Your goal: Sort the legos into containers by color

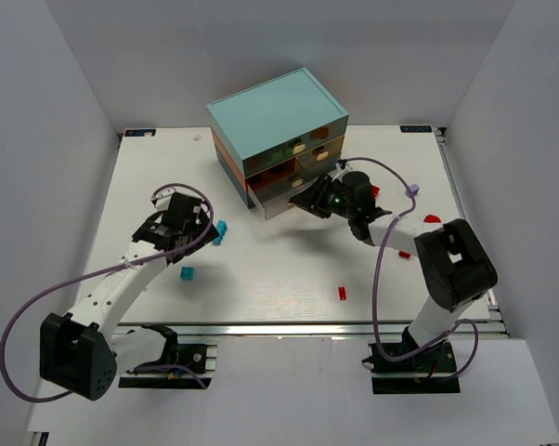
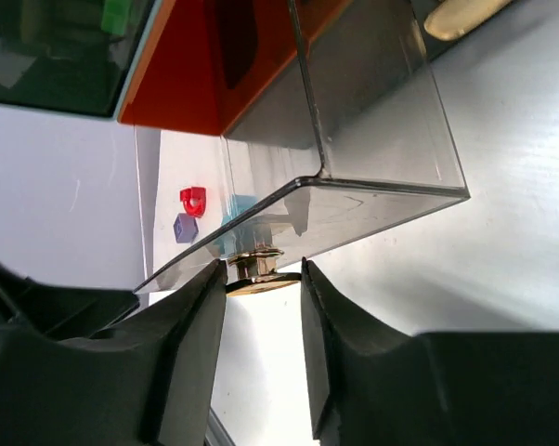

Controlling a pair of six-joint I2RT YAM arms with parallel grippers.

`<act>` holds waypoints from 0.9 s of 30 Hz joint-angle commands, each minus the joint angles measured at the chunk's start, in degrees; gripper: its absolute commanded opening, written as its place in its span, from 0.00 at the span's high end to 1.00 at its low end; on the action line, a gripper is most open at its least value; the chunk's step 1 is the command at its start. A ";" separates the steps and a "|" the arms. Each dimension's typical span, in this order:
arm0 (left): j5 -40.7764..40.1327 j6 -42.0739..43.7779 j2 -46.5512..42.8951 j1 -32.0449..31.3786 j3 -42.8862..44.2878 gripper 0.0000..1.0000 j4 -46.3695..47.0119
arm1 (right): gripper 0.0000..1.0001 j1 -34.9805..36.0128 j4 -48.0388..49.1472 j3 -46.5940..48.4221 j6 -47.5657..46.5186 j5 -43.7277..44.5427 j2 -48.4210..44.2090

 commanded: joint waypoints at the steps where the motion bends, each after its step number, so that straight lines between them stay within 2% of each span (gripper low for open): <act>1: -2.23 2.04 1.97 0.38 2.88 0.07 1.28 | 0.51 -1.33 1.20 -1.48 -2.50 1.13 -2.55; 2: -2.50 2.13 2.50 0.38 3.06 0.07 1.28 | 0.37 -1.60 1.55 -1.83 -2.58 0.70 -2.90; 5: -3.82 1.96 5.05 1.52 4.72 0.06 0.67 | 0.24 -1.78 2.43 -2.27 -4.25 -0.35 -4.30; 9: -5.75 1.96 8.56 3.89 6.58 0.04 -1.35 | 0.21 -2.92 0.42 -2.18 -8.29 -3.61 -6.68; 12: -7.16 2.13 12.69 7.31 7.80 0.05 -3.28 | 0.21 -4.58 -4.85 -1.66 -15.91 -7.47 -8.79; 15: -6.90 3.01 16.65 10.92 8.51 0.16 -2.94 | 0.30 -6.16 -11.61 -0.17 -22.34 -15.54 -10.37; 16: -5.76 3.19 17.27 11.80 8.69 0.29 -2.42 | 0.38 -7.22 -16.50 1.67 -27.76 -20.35 -10.81; 18: -3.83 3.19 19.37 14.26 9.12 0.41 -0.06 | 0.50 -8.88 -18.48 2.56 -31.57 -25.21 -11.77; 19: -1.21 2.58 19.99 14.97 9.21 0.49 0.92 | 0.57 -10.20 -19.09 2.82 -35.59 -30.37 -12.74; 21: 0.31 0.48 22.54 16.29 10.18 0.52 2.07 | 0.56 -11.97 -21.02 3.88 -39.13 -34.80 -13.36; 22: 0.66 -2.50 23.42 16.29 10.53 0.52 2.07 | 0.49 -13.28 -22.08 4.75 -40.54 -39.17 -13.45; 25: 2.33 -7.60 27.28 17.52 11.23 0.38 2.16 | 0.36 -15.30 -25.33 6.34 -43.89 -41.93 -14.06; 26: 3.38 -8.32 28.25 17.52 11.41 0.29 2.85 | 0.34 -15.49 -25.17 6.34 -44.94 -42.46 -14.24; 27: 3.91 -8.76 30.00 18.05 11.59 0.26 3.47 | 0.32 -15.84 -25.16 6.26 -45.38 -42.64 -14.59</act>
